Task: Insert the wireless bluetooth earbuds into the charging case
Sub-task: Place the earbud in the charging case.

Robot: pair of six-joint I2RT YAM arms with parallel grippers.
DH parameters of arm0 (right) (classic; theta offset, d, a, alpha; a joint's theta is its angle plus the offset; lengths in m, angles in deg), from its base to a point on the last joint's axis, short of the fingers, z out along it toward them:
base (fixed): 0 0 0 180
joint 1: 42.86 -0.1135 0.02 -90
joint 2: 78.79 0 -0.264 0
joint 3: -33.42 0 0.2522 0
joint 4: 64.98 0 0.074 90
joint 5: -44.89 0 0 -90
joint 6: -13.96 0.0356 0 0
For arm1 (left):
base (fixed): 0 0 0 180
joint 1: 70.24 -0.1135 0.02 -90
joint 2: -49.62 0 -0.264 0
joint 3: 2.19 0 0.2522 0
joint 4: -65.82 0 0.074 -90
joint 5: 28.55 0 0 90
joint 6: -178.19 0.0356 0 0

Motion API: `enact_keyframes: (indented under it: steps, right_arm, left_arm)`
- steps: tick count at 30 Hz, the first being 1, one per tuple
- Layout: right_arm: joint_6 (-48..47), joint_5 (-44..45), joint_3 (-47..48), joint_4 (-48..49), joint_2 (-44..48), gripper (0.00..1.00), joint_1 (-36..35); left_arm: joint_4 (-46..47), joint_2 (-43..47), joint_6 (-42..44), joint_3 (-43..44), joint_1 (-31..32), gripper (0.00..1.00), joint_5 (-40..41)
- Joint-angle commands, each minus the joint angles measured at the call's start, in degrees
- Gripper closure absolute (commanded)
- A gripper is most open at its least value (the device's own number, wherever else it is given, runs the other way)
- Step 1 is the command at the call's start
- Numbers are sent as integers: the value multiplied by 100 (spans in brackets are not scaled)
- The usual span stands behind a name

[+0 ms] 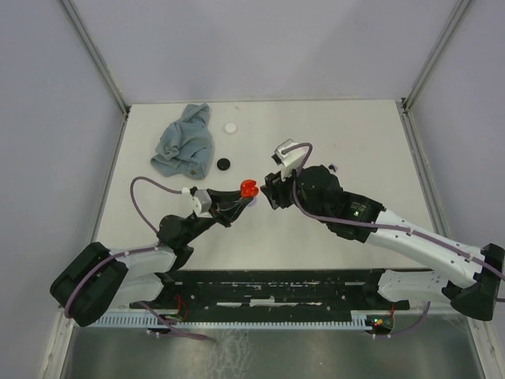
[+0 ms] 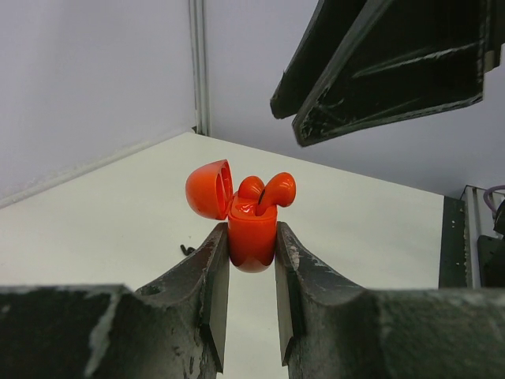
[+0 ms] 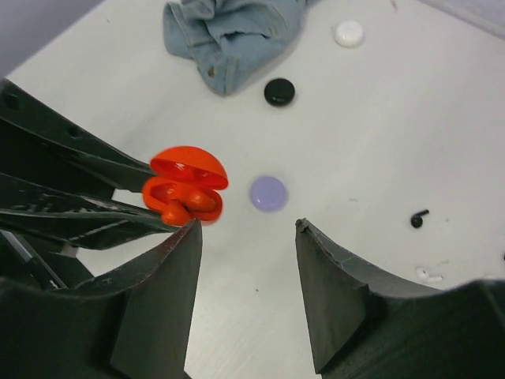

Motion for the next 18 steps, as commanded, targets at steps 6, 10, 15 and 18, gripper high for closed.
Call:
enact_keyframes:
  steps: [6,10,15,18]
  right_arm:
    - [-264,-484,41,-83,-165,40,287]
    - [-289,-680,23,-33,-218,40,289]
    - [-302,-862,41,-83,-283,40,290]
    - [-294,-994,63,-92,-311,40,285]
  left_arm:
    - [377,-34,-44,173,23,97,-417]
    - [387,-50,-56,209,29,97,-416]
    - [411,-51,-83,231,23,97,-401]
    - [412,-42,-84,237,23,97,-393]
